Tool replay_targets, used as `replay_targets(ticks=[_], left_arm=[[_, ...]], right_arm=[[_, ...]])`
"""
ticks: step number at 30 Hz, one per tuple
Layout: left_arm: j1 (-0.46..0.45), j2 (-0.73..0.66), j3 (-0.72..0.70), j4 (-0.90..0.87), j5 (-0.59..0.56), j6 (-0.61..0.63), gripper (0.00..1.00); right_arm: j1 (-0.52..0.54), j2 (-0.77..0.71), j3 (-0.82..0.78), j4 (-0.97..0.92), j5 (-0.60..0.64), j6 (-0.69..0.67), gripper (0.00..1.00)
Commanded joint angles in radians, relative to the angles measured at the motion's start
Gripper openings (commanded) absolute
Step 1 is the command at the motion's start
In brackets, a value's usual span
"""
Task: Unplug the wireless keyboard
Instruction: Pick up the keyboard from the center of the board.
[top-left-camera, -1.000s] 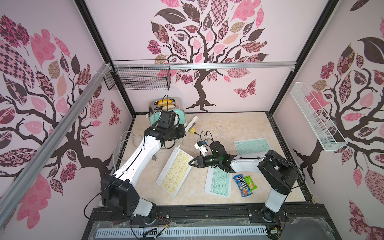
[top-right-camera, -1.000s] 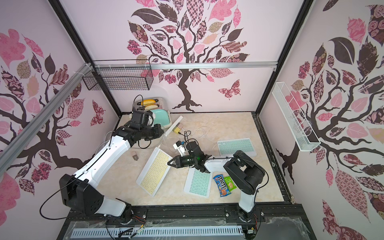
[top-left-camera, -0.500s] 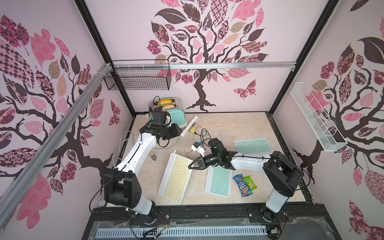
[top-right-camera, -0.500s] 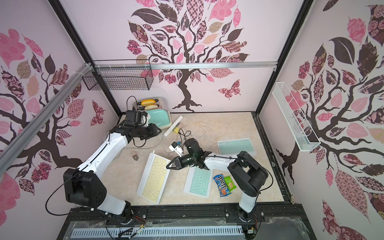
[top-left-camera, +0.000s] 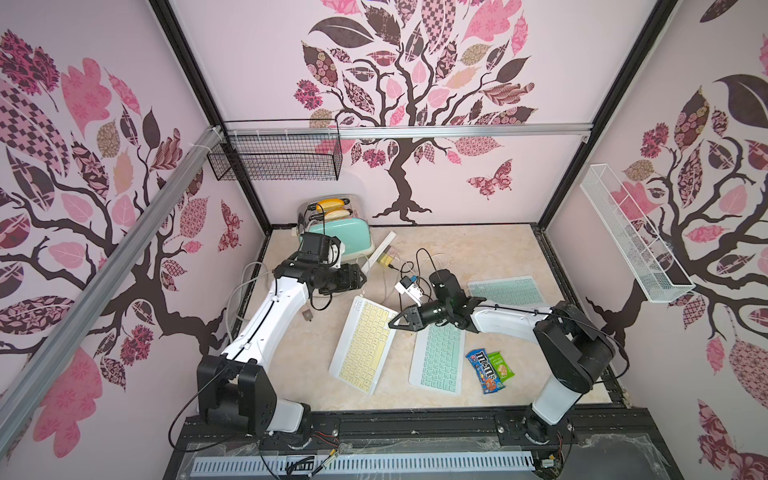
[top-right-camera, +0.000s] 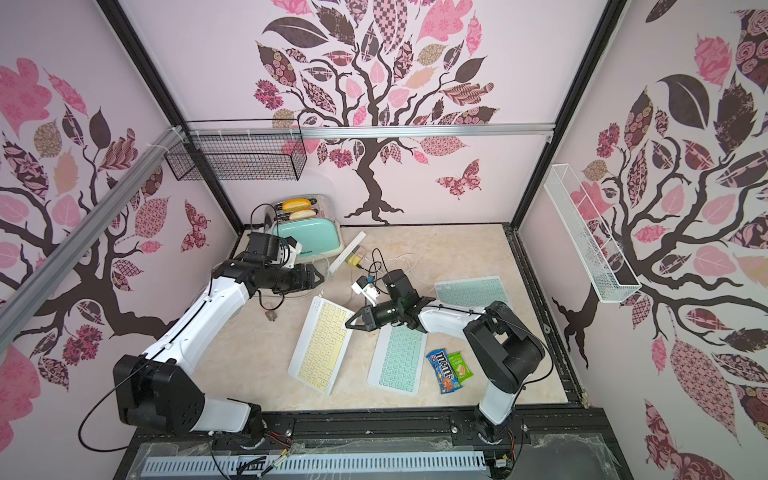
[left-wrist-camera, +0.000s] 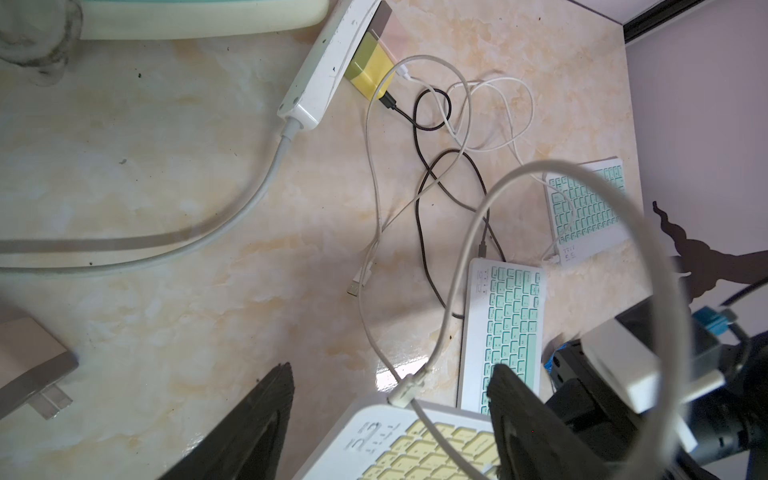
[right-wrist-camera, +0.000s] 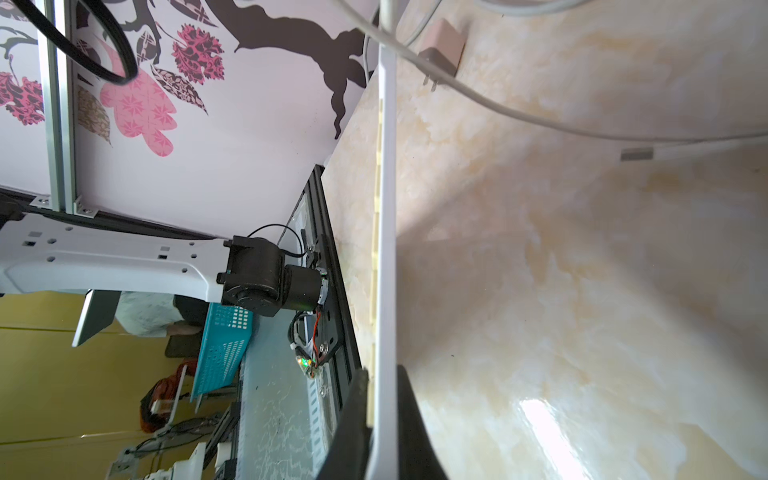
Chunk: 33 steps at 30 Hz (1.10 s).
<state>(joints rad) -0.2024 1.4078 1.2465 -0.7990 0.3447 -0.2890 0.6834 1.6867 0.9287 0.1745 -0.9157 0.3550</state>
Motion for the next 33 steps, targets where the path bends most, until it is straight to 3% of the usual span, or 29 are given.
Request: replay_targets(ticks=[1, 7, 14, 20, 25, 33], left_arm=[[0.011, -0.055, -0.014, -0.017, 0.085, 0.069, 0.82], [0.073, -0.108, -0.089, -0.002, 0.337, 0.115, 0.95], [0.157, -0.152, -0.167, 0.191, 0.55, -0.021, 0.98], [0.244, -0.213, -0.284, 0.347, 0.505, -0.166, 0.97], [0.31, -0.226, -0.339, 0.304, 0.517, -0.134, 0.93], [0.312, -0.241, -0.403, 0.324, 0.462, -0.144, 0.93]], right_arm=[[0.009, -0.057, 0.002, 0.011, 0.0, -0.076, 0.0], [0.008, -0.062, 0.006, 0.03, -0.005, -0.118, 0.0], [-0.001, -0.039, 0.045, 0.0, -0.003, -0.173, 0.0], [-0.012, -0.037, 0.045, 0.028, 0.0, -0.144, 0.0], [-0.028, 0.003, 0.036, 0.143, -0.03, -0.051, 0.0], [-0.036, 0.021, 0.067, 0.141, -0.043, -0.022, 0.0]])
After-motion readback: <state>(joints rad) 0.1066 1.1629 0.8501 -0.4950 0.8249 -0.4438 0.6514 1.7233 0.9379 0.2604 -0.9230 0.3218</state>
